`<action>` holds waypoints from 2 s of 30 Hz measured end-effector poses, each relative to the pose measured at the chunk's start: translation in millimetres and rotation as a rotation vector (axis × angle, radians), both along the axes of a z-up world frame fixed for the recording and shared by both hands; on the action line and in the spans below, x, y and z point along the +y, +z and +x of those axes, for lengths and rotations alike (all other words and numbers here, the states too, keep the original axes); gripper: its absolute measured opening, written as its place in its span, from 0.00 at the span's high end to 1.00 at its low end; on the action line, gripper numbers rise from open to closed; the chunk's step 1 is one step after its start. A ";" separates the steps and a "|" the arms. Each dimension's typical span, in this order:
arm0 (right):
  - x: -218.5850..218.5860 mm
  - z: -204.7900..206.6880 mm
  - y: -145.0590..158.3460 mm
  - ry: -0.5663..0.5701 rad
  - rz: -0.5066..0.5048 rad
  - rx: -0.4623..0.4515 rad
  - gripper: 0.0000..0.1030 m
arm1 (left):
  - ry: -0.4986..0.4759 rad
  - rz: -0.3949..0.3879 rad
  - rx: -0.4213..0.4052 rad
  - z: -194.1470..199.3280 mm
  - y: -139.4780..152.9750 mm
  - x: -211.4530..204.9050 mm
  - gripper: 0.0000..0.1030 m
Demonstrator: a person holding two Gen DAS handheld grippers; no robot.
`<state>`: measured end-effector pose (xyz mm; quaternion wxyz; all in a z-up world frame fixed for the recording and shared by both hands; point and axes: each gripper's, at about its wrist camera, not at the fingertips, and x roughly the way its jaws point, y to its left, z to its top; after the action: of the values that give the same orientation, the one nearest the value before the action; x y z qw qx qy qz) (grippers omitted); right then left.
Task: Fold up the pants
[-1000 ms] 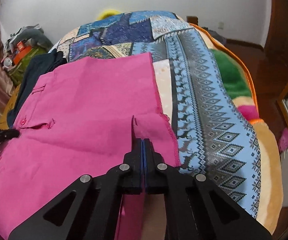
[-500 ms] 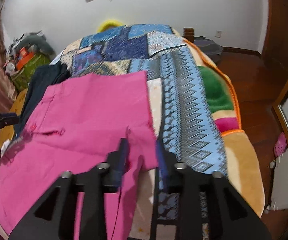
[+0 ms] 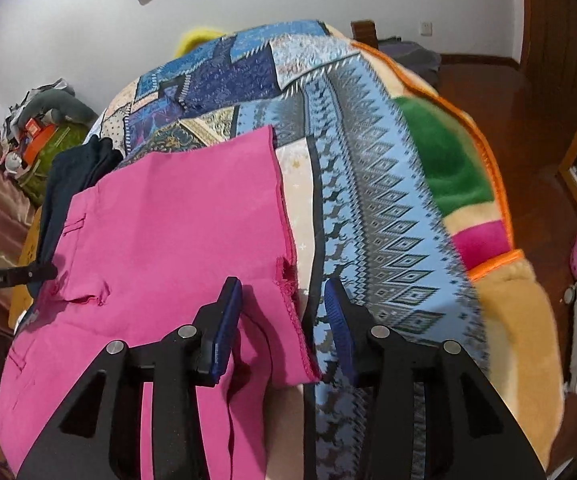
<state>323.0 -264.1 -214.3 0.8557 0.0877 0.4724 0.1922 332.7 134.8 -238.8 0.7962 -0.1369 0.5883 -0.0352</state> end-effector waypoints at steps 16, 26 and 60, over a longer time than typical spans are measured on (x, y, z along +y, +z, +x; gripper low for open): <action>20.8 -2.8 -6.2 0.093 -0.041 -0.043 0.95 | -0.065 0.092 -0.099 -8.5 12.4 -17.0 0.93; 21.5 -24.3 9.1 0.135 -0.171 -0.171 0.98 | -0.046 0.200 -0.178 -19.6 32.2 -16.8 0.94; 53.3 24.2 69.6 0.097 -0.130 -0.298 0.40 | 0.052 0.267 -0.314 27.2 72.1 27.6 0.33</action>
<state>347.1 -210.8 -144.7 0.9098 -0.0201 0.3556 0.2131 359.9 162.4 -166.7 0.8898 -0.0383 0.4527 0.0429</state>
